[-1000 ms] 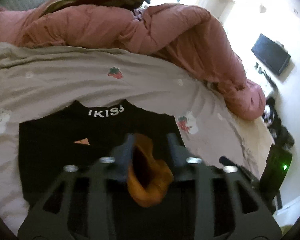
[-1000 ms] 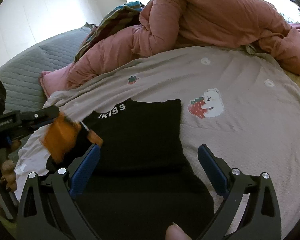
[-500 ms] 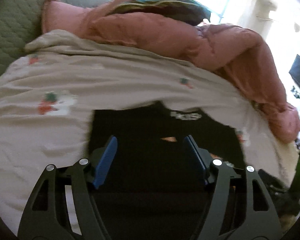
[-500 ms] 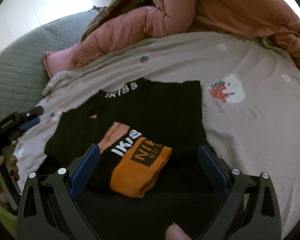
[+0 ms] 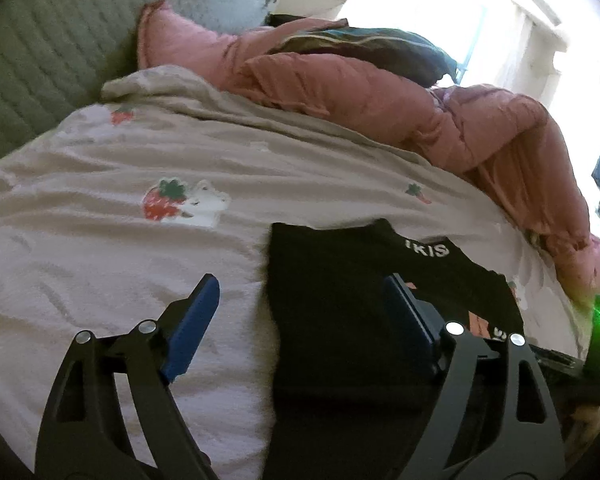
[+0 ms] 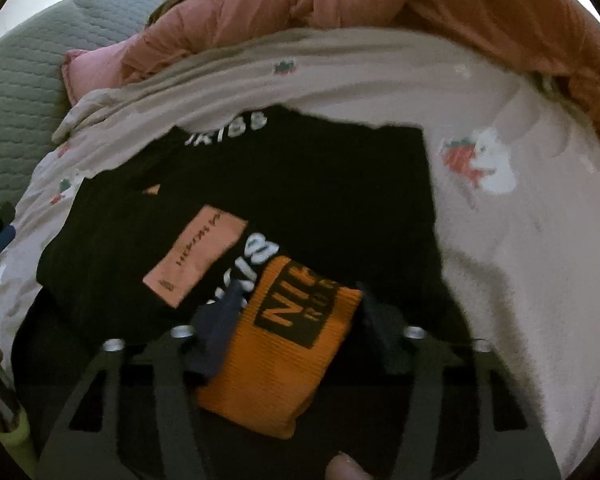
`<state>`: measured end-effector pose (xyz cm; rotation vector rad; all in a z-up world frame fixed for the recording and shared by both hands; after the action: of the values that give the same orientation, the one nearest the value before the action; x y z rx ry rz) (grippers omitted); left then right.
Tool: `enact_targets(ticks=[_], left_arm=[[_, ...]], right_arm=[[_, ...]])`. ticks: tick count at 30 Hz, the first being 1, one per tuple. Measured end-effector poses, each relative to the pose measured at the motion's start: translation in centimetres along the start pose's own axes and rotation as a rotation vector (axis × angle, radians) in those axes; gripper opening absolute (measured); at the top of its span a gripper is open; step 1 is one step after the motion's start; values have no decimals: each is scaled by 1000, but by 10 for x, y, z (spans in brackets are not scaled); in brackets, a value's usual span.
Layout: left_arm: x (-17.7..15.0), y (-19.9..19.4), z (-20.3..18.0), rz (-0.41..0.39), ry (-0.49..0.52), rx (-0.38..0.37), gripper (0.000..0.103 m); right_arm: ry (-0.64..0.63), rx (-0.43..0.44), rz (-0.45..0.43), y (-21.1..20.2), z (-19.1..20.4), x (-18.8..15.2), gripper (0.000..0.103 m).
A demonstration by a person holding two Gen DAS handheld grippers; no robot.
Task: Fold small clothes
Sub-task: 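Open the left tool and release the folded sleeve on the body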
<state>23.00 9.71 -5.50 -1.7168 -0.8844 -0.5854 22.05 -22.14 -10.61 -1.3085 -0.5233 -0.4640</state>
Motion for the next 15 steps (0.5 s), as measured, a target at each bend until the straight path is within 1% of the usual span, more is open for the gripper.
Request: enact_targets(ticks=[1, 3, 6, 8, 14, 15], left_arm=[[0, 0, 4, 3, -19, -6, 77], [2, -1, 10, 1, -42, -3, 77], [2, -3, 13, -4, -57, -10, 77], [2, -4, 13, -6, -55, -11, 77], [0, -3, 10, -3, -42, -11, 77], [-1, -3, 10, -2, -39, -12, 77]], right_arm=[[8, 11, -18, -5, 0, 4, 7], [-3, -4, -65, -15, 1, 15, 6], [-27, -12, -101, -26, 3, 31, 6], [-44, -17, -112, -31, 3, 39, 6], [-46, -59, -143, -39, -8, 51, 6], [-55, -75, -150, -39, -11, 53, 6]])
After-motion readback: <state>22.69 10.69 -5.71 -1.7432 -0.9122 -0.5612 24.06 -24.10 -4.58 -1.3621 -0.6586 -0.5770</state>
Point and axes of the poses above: each gripper's, at about its wrist camera, not at the fingertips, and y roughly the way its jaws point, z to its left, x to its top, the point moved 7 cm from there along y, roughly the way its jaws point
